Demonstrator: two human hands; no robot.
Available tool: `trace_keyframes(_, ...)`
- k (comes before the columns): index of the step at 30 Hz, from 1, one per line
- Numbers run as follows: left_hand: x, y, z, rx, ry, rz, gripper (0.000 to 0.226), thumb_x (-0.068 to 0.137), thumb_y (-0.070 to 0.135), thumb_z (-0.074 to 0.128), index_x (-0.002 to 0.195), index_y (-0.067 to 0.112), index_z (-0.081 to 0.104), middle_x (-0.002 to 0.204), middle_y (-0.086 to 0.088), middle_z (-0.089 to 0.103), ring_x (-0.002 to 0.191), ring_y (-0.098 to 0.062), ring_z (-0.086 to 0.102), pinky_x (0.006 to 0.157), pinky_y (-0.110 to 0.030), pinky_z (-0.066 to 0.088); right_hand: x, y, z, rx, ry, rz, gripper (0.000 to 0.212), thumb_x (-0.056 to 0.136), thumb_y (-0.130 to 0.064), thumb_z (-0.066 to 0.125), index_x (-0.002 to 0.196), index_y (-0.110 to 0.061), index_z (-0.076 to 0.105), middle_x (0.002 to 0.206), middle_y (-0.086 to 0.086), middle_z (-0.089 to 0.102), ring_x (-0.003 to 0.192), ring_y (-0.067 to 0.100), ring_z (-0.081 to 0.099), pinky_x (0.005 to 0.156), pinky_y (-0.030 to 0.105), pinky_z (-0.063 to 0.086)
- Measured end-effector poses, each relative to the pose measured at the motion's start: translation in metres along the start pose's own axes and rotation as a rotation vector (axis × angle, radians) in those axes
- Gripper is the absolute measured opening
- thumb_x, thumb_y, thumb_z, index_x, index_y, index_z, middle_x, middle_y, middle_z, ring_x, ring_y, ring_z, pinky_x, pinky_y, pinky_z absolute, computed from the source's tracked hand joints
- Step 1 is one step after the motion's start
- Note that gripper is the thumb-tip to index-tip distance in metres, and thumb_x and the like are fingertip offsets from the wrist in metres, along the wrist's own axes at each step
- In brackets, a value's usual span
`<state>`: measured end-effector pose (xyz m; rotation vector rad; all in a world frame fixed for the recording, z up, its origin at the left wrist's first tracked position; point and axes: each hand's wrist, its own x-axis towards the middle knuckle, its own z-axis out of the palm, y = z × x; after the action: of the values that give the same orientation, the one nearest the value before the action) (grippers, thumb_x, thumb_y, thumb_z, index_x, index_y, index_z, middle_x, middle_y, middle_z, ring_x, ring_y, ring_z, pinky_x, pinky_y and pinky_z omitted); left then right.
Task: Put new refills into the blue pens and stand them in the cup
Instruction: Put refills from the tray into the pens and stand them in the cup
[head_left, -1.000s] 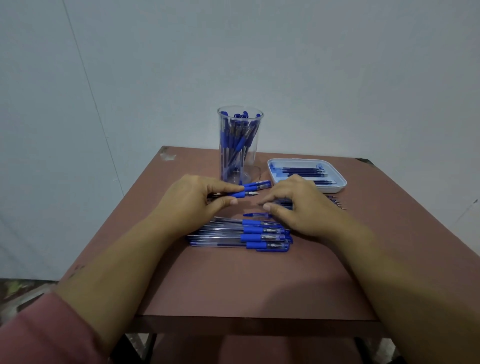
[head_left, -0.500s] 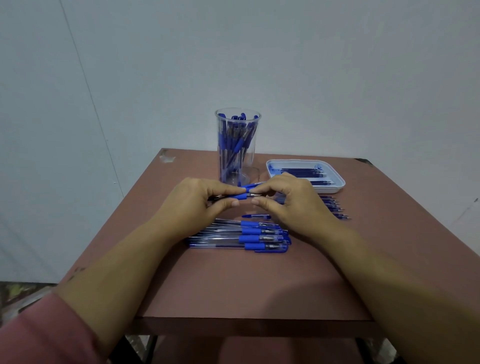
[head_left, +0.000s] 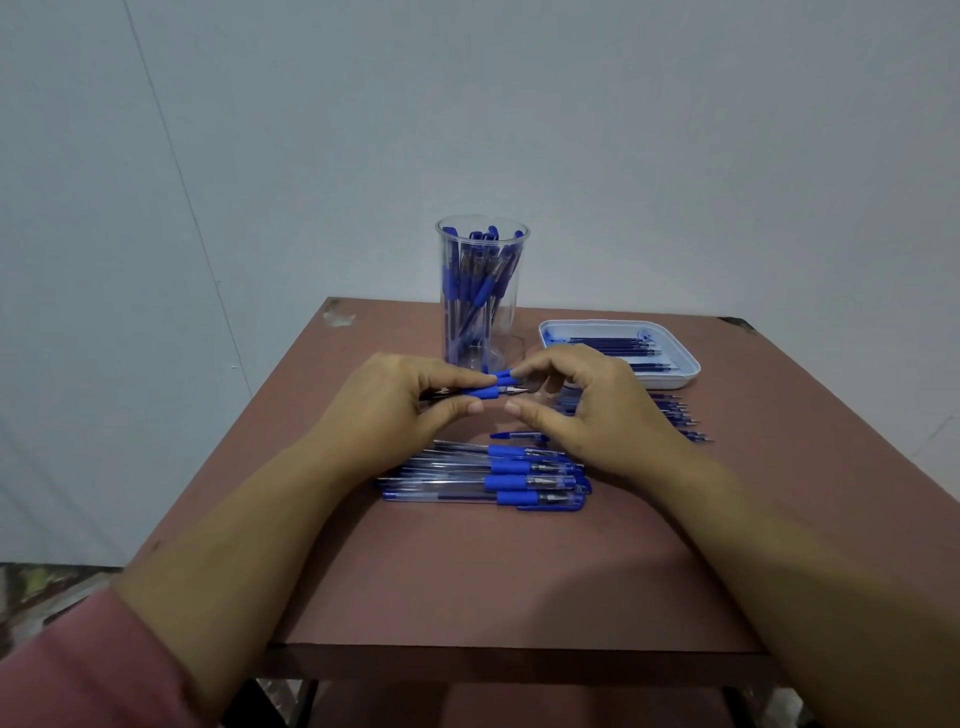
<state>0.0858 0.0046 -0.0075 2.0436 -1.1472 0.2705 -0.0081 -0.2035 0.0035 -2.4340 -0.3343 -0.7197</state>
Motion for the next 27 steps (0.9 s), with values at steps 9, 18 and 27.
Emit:
trace_keyframes(9,0.0017,-0.0012,0.0014,0.015,-0.008,0.011,0.029,0.085,0.033,0.073,0.112,0.041,0.07,0.103,0.019,0.072,0.091,0.006,0.065,0.08,-0.03,0.055,-0.0002,0.0055,0.0027,0.035,-0.029,-0.003,0.011,0.086,-0.028,0.072,0.094,-0.025,0.066,0.088,-0.013,0.064,0.083,0.008,0.058,0.075,0.03,0.05)
trace_keyframes(18,0.0015,-0.0005,0.0004,0.017,-0.015,0.011,0.029,0.084,0.034,0.073,0.112,0.041,0.07,0.103,0.019,0.072,0.091,0.006,0.065,0.081,-0.032,0.055,0.0007,0.0043,0.004,0.039,-0.04,0.027,0.011,0.087,-0.029,0.07,0.097,-0.023,0.069,0.091,-0.012,0.066,0.084,0.007,0.058,0.077,0.028,0.05)
trace_keyframes(27,0.0022,-0.0004,0.0007,0.037,-0.021,-0.001,0.028,0.084,0.036,0.072,0.112,0.041,0.07,0.102,0.02,0.072,0.091,0.006,0.065,0.08,-0.024,0.054,0.0013,0.003,0.0044,0.072,-0.056,0.075,0.01,0.09,-0.026,0.068,0.098,-0.021,0.072,0.089,-0.011,0.07,0.085,0.002,0.062,0.076,0.017,0.049)
